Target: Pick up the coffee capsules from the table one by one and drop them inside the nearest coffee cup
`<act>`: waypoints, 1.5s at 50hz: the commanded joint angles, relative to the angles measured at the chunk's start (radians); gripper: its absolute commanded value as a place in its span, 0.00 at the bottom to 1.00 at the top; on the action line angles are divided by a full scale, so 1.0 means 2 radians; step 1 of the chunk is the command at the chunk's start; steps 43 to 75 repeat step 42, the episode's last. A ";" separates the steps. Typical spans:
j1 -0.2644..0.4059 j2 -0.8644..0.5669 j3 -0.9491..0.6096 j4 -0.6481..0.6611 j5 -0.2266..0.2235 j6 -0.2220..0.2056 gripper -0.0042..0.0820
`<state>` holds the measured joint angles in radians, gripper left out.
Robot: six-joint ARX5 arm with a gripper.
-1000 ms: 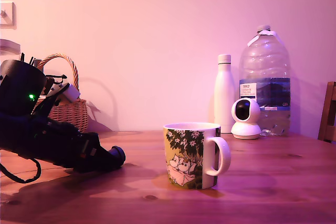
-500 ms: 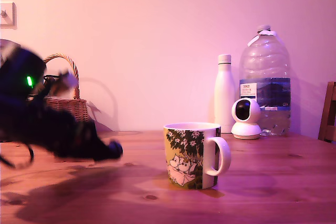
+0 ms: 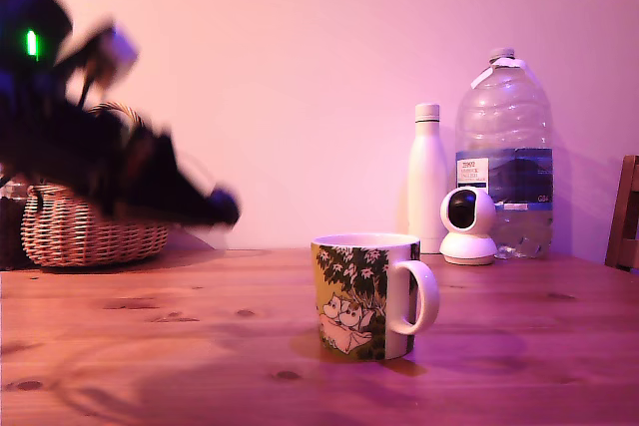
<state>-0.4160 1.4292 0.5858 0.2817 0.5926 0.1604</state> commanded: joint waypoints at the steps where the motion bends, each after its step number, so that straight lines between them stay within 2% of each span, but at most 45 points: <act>1: -0.006 -0.010 -0.011 -0.017 0.003 0.002 0.28; 13: -0.031 -0.089 -0.011 -0.087 0.001 0.003 0.28; 33: -0.034 -0.168 -0.011 -0.100 0.001 -0.001 0.28; 75: -0.036 -0.179 -0.011 -0.103 0.001 -0.002 0.28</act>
